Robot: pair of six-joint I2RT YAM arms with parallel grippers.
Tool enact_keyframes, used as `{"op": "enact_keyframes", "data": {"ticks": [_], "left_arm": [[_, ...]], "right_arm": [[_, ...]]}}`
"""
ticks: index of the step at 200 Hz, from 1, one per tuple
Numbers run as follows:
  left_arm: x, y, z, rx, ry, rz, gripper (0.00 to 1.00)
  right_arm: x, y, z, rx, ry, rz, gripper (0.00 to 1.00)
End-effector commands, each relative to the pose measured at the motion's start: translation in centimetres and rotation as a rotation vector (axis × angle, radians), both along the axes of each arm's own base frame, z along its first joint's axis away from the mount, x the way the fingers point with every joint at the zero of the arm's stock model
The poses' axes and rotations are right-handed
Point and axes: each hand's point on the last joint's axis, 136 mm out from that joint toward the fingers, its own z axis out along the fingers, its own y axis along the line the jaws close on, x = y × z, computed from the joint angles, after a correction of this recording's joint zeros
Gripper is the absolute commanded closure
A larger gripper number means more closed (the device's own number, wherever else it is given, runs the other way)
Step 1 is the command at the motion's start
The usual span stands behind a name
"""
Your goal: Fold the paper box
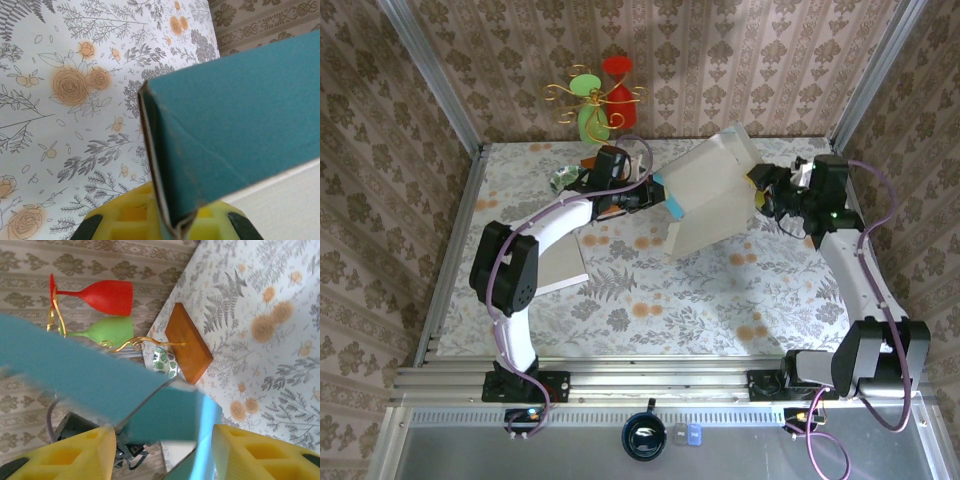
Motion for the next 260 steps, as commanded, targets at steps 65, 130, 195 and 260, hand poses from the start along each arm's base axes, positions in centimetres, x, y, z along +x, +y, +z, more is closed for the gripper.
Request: {"op": "enact_keyframes", "data": {"ticks": [65,130,195,260], "left_arm": [[0.3,1.3,0.9,-0.006,-0.033,-0.104,1.00],[-0.6,0.0,1.2,-0.121,0.008,-0.210,1.00],[-1.0,0.1,1.2,-0.142,0.033,-0.235,1.00],[-0.8,0.0,1.3,-0.138,0.039,-0.235,1.00]], "right_arm": [[-4.7,-3.3,8.9,-0.284,-0.184,-0.065,0.40],[0.6,-2.3,9.8,-0.169,-0.305,0.103,0.56],[1.4,0.9,9.5,-0.156,-0.418,0.342,0.56],[1.2,1.5,8.2,-0.184,-0.399,0.361,0.59]]}}
